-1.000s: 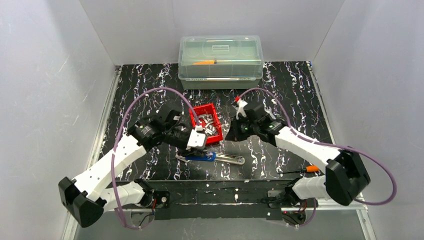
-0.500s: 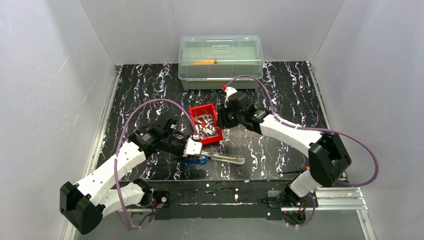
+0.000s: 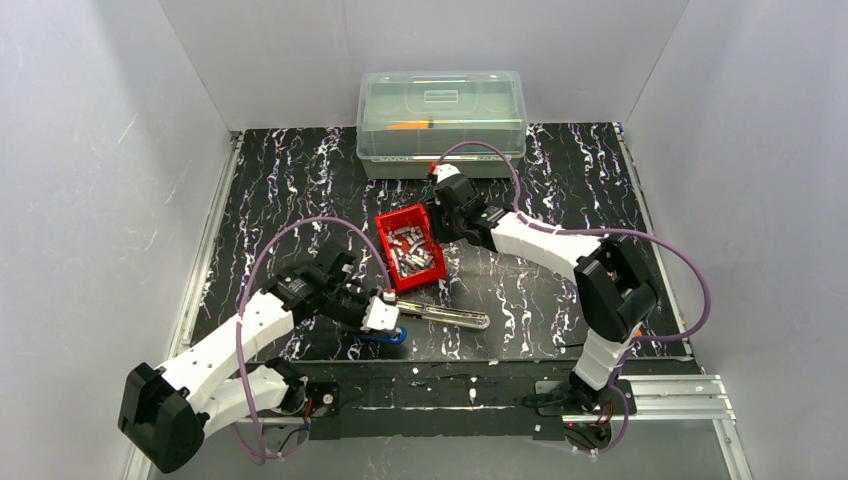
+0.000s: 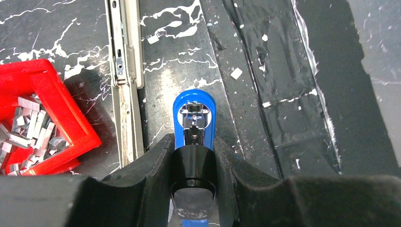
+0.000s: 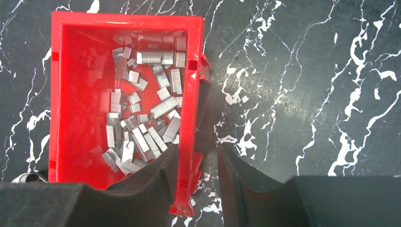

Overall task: Load the staples into the stapler
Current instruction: Move the stapler to the center of the board.

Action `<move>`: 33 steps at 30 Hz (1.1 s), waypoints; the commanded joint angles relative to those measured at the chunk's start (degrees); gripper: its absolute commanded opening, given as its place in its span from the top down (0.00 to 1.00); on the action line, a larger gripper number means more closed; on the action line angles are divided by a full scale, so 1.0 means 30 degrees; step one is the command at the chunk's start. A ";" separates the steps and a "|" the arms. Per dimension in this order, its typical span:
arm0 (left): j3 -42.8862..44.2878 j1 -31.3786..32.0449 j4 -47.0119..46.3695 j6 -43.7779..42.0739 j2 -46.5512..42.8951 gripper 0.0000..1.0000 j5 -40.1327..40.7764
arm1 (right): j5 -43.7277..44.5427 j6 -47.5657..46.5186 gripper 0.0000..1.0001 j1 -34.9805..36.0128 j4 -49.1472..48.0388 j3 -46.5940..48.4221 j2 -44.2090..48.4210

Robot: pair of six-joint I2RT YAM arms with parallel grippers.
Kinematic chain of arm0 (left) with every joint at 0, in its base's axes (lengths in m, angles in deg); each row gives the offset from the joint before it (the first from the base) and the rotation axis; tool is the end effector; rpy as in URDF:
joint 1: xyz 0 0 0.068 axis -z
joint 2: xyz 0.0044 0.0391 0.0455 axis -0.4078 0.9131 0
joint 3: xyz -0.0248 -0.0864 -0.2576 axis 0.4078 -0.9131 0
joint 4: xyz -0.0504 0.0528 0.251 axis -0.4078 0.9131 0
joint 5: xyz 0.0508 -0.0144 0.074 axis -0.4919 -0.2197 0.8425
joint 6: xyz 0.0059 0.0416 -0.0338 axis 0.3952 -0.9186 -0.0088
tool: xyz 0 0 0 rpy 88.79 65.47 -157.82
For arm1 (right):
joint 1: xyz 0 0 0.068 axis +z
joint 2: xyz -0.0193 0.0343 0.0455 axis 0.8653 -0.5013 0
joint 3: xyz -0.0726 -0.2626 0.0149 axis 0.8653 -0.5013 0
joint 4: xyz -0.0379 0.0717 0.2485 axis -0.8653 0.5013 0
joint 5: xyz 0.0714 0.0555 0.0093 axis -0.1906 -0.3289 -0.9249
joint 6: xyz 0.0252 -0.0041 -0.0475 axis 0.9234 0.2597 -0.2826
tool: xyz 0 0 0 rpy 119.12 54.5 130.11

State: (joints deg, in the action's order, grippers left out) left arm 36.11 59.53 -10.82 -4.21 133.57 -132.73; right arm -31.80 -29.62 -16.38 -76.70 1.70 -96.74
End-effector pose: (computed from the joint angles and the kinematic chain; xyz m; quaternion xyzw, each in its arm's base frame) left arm 0.1355 -0.1267 0.2440 0.7365 0.5004 -0.2806 0.3584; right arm 0.2888 0.2654 0.2377 -0.1665 0.8906 0.1423 0.3987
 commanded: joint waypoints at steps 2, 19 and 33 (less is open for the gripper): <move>-0.0927 -0.0117 -0.0201 -0.2707 0.0039 1.00 -0.0223 | 0.0330 0.0180 0.58 0.0006 -0.0540 0.0884 -0.0952; -0.0796 -0.1245 -0.3236 -0.5963 0.3797 1.00 0.0315 | 0.2027 0.0441 0.86 -0.0007 -0.0296 -0.0251 0.0192; 0.0636 -0.1655 -0.4185 -0.6796 0.6077 1.00 -0.0367 | 0.4488 0.1223 0.79 -0.0588 0.0069 -0.4001 0.4377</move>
State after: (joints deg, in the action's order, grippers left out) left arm 34.32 54.92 -21.09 -22.98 151.23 -130.45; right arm -22.29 -27.30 -17.24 -75.89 -8.69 -88.06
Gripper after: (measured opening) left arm 0.308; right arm 0.189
